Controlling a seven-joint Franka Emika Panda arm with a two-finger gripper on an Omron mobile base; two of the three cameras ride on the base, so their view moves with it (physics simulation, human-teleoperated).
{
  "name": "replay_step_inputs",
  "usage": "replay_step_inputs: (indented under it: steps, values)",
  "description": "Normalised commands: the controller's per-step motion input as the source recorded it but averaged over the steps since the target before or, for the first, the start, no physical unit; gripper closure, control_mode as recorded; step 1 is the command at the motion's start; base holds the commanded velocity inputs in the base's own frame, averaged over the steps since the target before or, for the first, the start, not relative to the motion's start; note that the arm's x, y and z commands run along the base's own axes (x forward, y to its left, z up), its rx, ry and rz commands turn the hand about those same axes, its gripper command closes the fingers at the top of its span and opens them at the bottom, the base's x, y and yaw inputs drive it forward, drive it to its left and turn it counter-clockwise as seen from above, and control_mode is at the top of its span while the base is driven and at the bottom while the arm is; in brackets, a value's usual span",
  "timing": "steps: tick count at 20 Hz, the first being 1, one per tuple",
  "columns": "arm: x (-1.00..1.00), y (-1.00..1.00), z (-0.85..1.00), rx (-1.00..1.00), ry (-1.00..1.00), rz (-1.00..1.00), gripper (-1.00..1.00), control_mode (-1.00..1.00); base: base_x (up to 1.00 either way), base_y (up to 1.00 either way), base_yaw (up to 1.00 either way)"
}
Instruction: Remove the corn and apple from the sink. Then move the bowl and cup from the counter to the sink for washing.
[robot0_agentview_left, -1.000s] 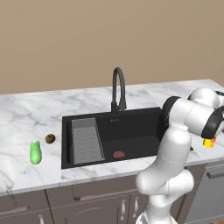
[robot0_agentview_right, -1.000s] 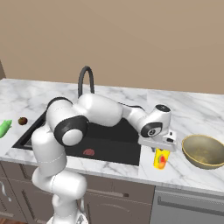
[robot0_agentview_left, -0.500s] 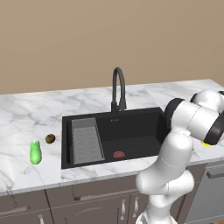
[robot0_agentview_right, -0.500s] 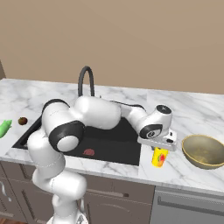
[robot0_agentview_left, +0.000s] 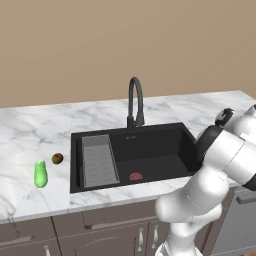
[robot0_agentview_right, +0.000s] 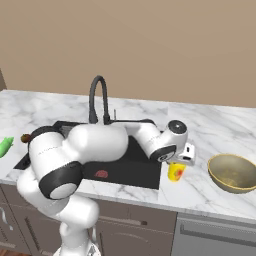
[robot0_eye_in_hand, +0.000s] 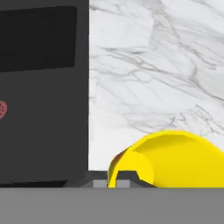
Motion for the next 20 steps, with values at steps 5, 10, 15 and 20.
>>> replay_step_inputs:
  steps: [5,10,15,20]
  values:
    - [0.00,0.43,0.21,-0.19,-0.14,0.03,1.00,-1.00,0.00,0.00,0.00]
    - [0.00,0.43,0.19,-0.17,-0.08,0.02,1.00,-1.00,0.00,0.00,0.00]
    - [0.03,0.42,0.18,-0.11,-0.02,0.02,1.00,-1.00,0.00,0.00,0.00]
    - [0.09,0.38,0.22,-0.07,0.00,0.01,1.00,-1.00,0.00,0.00,0.00]
